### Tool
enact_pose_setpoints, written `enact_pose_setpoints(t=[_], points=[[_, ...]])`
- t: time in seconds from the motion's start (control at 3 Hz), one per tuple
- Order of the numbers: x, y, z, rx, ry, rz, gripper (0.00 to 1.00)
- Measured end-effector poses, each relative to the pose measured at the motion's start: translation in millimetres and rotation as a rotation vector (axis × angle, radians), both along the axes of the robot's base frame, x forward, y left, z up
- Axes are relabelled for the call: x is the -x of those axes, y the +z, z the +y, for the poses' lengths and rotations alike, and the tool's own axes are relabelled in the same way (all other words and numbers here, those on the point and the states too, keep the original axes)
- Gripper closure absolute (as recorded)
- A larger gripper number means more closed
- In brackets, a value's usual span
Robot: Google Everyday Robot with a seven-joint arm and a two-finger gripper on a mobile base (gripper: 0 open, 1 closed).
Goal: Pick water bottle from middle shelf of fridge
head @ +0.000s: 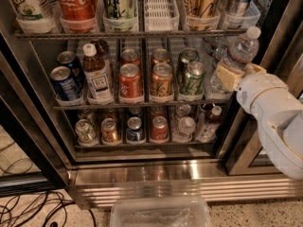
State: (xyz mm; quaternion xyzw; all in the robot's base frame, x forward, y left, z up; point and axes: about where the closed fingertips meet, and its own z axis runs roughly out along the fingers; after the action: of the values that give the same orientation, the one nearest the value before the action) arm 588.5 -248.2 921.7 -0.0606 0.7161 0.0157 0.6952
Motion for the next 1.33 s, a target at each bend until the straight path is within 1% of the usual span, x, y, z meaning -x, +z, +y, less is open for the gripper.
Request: enact_pose_setpoints(t=[0.33, 0.67, 1.0, 1.33], points=[[4, -1, -1, -0.044, 0.005, 0.027, 1.00], [4, -1, -1, -0.044, 0.005, 0.027, 1.00], [13, -9, 4, -0.035, 0.026, 0.053, 1.00], [39, -29, 16, -0.021, 0.074, 0.125, 1.00]])
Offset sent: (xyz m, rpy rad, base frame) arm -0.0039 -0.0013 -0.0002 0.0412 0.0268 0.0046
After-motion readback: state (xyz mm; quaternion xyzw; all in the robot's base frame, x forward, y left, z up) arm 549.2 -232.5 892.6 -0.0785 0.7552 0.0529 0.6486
